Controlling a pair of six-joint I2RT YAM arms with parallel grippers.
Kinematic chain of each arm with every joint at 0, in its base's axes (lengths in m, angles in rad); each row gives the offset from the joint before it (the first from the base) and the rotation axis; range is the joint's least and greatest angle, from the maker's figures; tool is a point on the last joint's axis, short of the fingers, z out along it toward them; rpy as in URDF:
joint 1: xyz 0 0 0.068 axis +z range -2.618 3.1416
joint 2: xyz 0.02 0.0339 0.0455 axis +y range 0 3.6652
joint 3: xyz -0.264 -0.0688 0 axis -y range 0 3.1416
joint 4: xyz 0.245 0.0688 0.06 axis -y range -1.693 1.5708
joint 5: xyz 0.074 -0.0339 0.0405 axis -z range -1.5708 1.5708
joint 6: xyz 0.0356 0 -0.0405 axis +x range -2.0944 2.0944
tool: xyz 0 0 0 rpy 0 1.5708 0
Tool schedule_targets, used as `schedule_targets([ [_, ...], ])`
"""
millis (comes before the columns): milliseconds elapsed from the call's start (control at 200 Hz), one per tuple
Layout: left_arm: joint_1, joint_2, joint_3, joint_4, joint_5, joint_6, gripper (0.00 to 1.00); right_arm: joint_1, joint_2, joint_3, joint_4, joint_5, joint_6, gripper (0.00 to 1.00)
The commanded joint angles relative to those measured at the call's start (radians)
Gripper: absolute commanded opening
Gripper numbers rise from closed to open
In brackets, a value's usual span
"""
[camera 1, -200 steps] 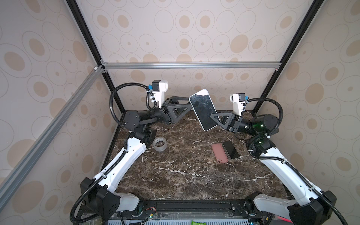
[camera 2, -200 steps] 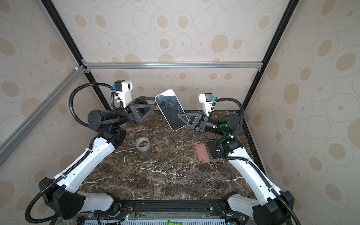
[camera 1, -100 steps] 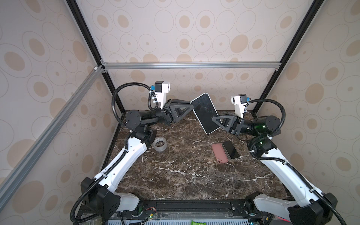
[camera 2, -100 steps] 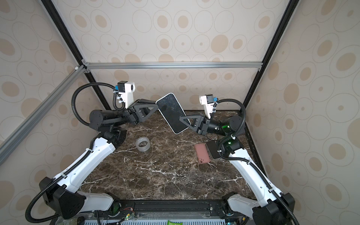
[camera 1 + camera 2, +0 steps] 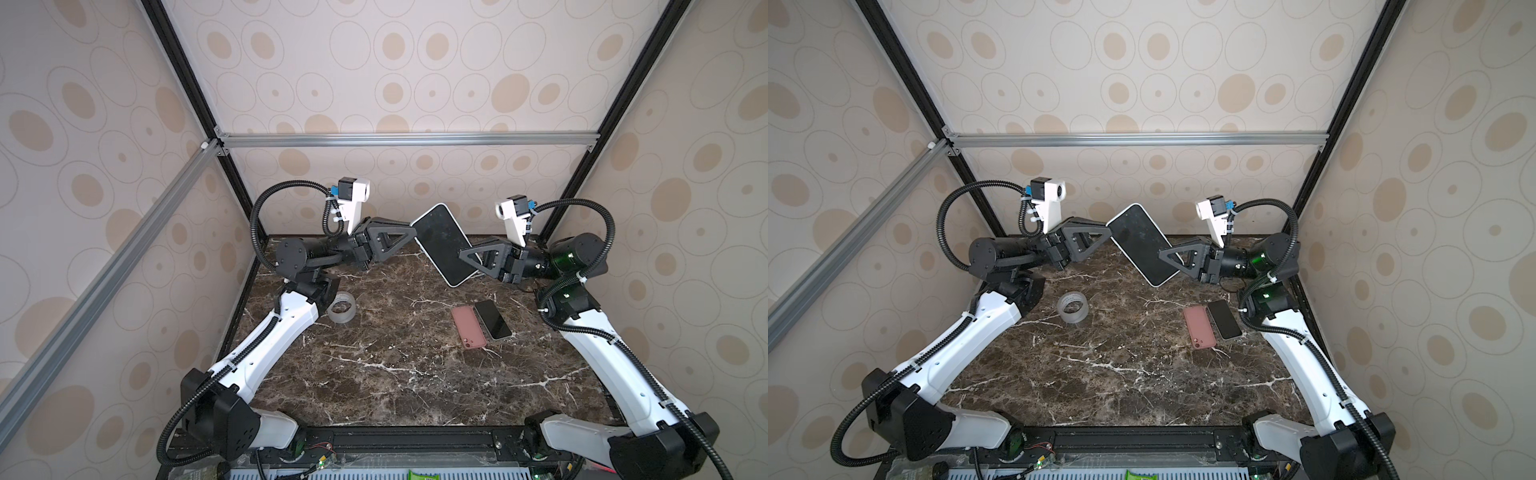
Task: Take the phone out of the phone case
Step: Remove the phone case from the phone.
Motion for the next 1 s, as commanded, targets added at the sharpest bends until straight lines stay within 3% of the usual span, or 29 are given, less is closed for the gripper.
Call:
schedule_targets([
  [0, -0.099, -0.051, 0.100, 0.515, 0.145, -0.179, 0.00, -0.040, 0.154, -0.075, -0.185, 0.073, 0.218, 0.00],
  [160, -0.153, -0.008, 0.138, 0.587, 0.162, -0.227, 0.00, -0.005, 0.217, -0.118, -0.169, 0.088, 0.264, 0.00],
  [540, -0.227, -0.015, 0.165, 0.469, 0.195, -0.102, 0.00, 0.117, 0.348, -0.205, 0.106, 0.163, 0.461, 0.00],
  [995, -0.264, 0.015, 0.188, 0.576, 0.200, -0.185, 0.00, 0.136, 0.435, -0.191, 0.395, 0.209, 0.684, 0.00],
])
